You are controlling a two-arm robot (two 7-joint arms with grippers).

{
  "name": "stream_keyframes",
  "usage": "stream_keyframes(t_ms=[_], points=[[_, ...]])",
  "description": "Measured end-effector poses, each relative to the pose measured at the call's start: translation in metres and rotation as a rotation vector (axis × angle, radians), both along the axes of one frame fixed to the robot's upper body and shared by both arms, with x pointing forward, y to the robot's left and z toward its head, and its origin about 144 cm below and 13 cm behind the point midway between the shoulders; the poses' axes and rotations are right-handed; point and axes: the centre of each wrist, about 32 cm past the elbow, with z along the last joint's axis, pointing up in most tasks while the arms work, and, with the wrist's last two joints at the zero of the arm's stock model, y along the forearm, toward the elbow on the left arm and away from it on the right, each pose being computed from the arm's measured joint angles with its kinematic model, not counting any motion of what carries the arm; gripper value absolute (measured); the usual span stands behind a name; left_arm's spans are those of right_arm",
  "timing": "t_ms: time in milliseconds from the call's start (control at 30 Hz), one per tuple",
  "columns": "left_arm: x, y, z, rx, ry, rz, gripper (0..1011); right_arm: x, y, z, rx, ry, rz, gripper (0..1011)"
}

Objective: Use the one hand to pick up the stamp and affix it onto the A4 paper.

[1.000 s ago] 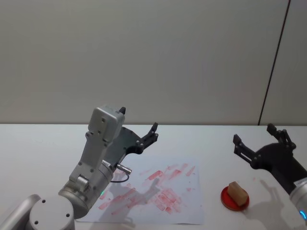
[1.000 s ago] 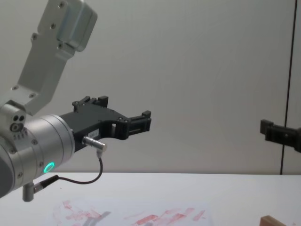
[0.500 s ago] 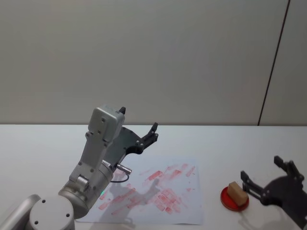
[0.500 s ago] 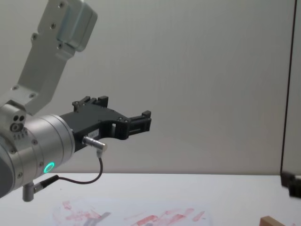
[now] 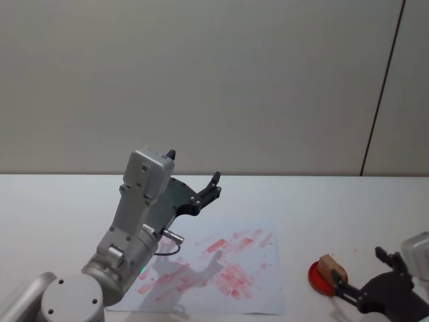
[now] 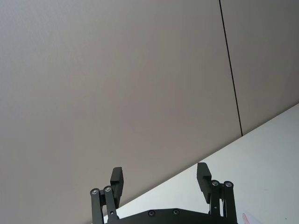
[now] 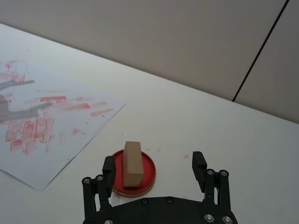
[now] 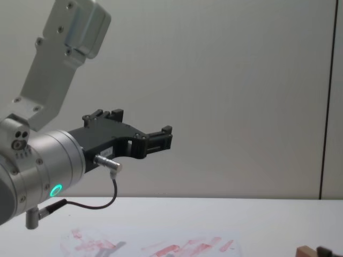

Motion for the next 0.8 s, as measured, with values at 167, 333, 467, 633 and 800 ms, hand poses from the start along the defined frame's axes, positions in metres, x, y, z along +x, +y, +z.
stream_keyframes(t_ms=[167,333,467,633,800], points=[[0.0,0.0,0.0,0.0,0.0,0.0,1002,0.006,0.007,-0.008,-0.013,0.032,0.009,1001],[0.0,0.0,0.0,0.0,0.0,0.0,1002,0.013,0.013,-0.013,-0.023,0.051,0.018,1001],[0.0,0.0,0.0,0.0,0.0,0.0,1003,0.018,0.017,-0.017,-0.03,0.062,0.023,1001],[0.0,0.0,0.0,0.0,0.0,0.0,1002,0.023,0.02,-0.021,-0.04,0.073,0.028,1001],[0.0,0.0,0.0,0.0,0.0,0.0,1002,0.026,0.023,-0.023,-0.045,0.079,0.03,1001]])
